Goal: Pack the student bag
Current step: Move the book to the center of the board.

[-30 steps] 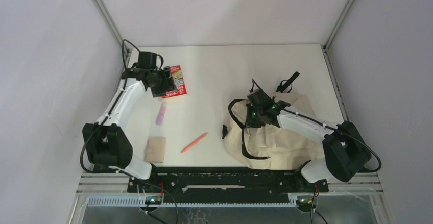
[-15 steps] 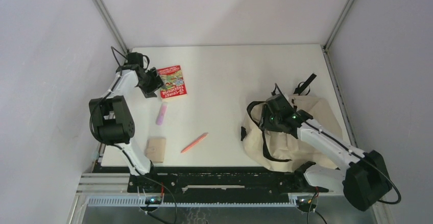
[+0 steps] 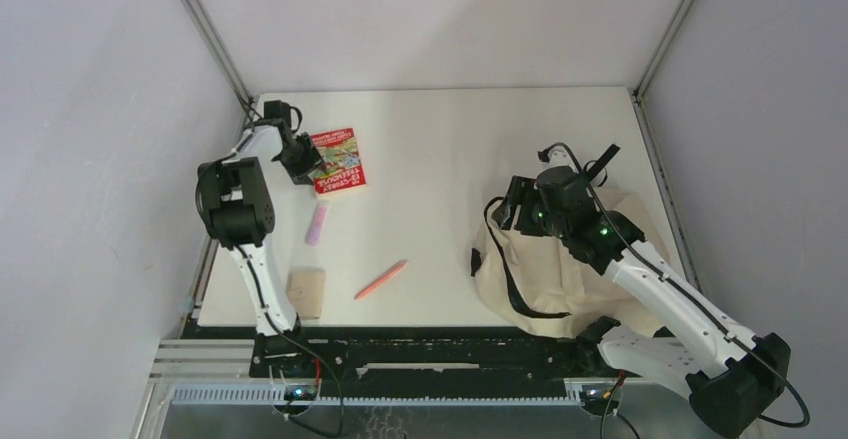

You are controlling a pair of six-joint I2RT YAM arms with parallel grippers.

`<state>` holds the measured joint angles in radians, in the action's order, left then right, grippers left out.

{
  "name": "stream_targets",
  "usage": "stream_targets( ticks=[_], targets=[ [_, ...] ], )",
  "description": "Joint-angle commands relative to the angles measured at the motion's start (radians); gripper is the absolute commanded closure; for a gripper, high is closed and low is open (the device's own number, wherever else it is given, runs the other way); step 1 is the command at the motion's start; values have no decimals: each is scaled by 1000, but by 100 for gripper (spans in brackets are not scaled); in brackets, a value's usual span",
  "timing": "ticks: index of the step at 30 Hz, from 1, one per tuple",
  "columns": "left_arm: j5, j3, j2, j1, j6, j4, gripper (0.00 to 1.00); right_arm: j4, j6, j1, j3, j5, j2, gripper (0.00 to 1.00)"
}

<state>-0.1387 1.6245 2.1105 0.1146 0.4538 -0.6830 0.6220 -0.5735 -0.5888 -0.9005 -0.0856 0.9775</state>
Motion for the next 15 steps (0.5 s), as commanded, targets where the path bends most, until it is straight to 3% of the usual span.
stream_targets(
  ticks=[1, 3, 7, 11, 15],
  targets=[
    [-59, 49, 38, 3, 17, 5, 52, -14, -18, 9, -27, 20, -8, 29],
    [-91, 41, 41, -4, 25, 13, 64, -28, -24, 10, -32, 30, -7, 29],
    [-130, 24, 20, -37, 39, 29, 99, -59, -30, 15, -50, 41, 11, 29],
    [-152, -19, -14, -78, 82, 56, 100, -97, -40, 18, -62, 63, 36, 29],
    [-180, -160, -101, -131, 198, 164, 100, -136, -53, 16, -80, 75, 72, 29]
  ],
)
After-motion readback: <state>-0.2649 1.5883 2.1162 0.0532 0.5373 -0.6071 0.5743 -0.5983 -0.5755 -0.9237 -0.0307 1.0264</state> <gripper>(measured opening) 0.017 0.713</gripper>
